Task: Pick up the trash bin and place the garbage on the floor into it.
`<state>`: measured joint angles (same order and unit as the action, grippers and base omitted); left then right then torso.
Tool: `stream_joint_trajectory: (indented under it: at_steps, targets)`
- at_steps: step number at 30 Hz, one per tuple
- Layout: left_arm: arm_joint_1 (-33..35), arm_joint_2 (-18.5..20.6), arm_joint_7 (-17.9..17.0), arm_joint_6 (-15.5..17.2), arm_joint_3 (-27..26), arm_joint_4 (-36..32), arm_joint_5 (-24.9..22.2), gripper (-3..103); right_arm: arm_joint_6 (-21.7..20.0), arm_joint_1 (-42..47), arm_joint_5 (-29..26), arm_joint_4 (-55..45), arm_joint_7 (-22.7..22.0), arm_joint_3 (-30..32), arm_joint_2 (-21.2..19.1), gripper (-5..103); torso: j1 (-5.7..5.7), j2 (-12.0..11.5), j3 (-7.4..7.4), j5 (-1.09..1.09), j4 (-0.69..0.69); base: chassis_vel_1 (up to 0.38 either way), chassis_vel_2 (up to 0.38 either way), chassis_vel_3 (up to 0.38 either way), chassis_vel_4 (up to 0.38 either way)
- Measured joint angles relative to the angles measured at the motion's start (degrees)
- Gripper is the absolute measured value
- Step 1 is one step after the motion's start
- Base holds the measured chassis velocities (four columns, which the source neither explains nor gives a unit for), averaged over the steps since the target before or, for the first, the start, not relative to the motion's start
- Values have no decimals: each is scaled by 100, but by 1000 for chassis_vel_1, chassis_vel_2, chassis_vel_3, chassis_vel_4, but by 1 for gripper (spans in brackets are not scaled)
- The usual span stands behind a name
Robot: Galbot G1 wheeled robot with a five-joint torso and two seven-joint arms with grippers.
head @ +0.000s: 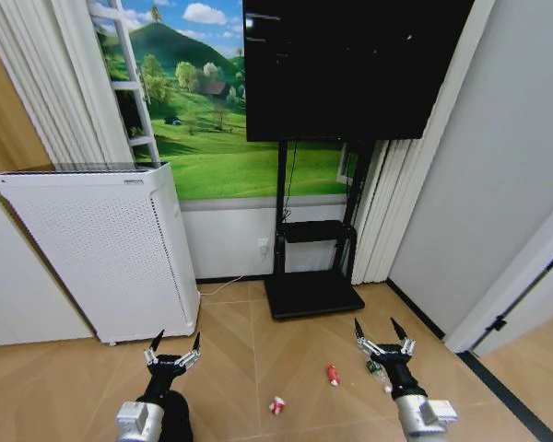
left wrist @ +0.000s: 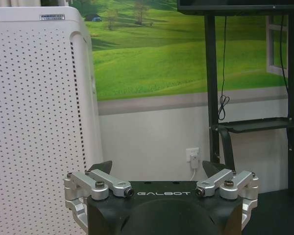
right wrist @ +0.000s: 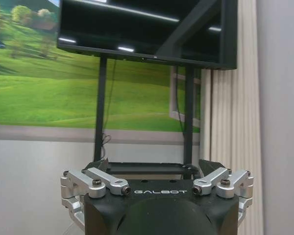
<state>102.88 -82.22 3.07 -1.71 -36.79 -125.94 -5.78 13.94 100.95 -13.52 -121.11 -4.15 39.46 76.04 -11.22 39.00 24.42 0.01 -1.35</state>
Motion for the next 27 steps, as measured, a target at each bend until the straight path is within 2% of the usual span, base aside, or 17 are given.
stream_joint_trajectory:
  at_steps: [1, 6, 14, 27]
  targets:
    - [-5, -1, 80, -95, -6, 33, 16, 100, 0, -1, 8, 1, -46, 0, 0, 100, -3, -1, 1, -1, 0, -124, 138, 135, -115]
    - [33, -46, 96, -92, -5, 51, 101, 100, 41, 15, 35, 6, -9, -13, -5, 100, 4, -25, -6, -1, 2, -87, 97, 71, -80]
    - [71, -156, 87, -154, -13, 126, 109, 100, 139, 30, 84, 94, 176, -91, 103, 100, 110, -252, -144, 0, 0, 3, -10, -10, 4]
    - [193, -267, 91, -192, -84, 91, 124, 100, 154, -53, 116, 138, 210, -150, 126, 100, 251, -582, -328, 0, 2, 0, 0, 0, 0]
